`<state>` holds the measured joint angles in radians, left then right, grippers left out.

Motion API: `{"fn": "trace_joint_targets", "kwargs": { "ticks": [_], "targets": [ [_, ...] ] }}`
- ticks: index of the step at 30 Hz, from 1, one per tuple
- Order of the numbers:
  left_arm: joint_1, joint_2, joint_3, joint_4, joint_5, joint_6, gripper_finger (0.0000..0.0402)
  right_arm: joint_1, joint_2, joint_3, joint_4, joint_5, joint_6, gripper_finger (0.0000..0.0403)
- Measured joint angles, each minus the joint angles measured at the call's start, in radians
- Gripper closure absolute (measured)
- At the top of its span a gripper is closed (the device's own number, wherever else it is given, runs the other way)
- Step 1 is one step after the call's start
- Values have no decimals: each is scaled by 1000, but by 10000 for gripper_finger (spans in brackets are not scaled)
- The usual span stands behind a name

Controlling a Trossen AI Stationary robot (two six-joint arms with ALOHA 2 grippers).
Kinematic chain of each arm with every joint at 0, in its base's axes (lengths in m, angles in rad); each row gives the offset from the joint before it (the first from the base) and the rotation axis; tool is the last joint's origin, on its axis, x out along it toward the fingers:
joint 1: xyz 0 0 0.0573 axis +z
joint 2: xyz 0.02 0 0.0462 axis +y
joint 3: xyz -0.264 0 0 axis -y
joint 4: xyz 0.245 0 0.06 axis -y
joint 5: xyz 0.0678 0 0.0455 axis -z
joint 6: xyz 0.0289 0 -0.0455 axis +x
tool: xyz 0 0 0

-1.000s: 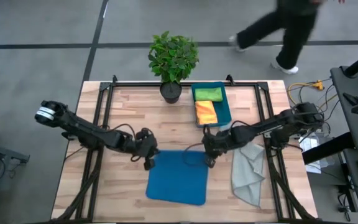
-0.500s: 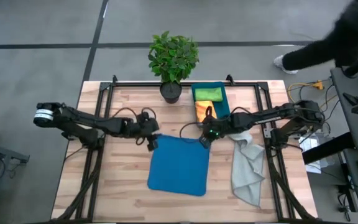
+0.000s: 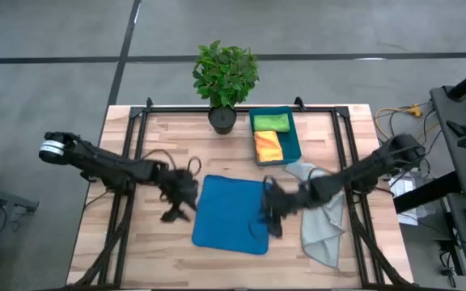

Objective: Fold microfiber towels
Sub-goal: Fold the blue microfiber towel

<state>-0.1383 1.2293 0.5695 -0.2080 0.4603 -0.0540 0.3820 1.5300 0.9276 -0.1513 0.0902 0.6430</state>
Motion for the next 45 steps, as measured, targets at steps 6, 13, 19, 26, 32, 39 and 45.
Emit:
{"fn": "trace_joint_targets", "kwargs": {
  "ticks": [6, 13, 19, 26, 32, 39, 45],
  "targets": [
    [-305, 21, 1, 33, -249, 110, 185, 184, 124, 10, 189, 38, -1, 261],
    [-485, 123, 0, 189, -471, 124, 185, 258, 303, 118, 196, 41, -117, 240],
    [-490, 274, 23, 197, -480, 124, 185, 261, 404, 245, 43, 42, -257, 199],
    [-491, 349, 77, 207, -493, 165, 185, 262, 454, 312, -202, 42, -229, 167],
    [-491, 353, 76, 209, -504, 191, 187, 264, 451, 301, -282, 45, -177, 168],
    [-481, 411, 75, 216, -497, 168, 259, 264, 451, 287, -294, 50, -181, 190],
    [-471, 446, 74, 249, -485, 146, 383, 263, 451, 282, -292, 50, -183, 250]
  ]
}}
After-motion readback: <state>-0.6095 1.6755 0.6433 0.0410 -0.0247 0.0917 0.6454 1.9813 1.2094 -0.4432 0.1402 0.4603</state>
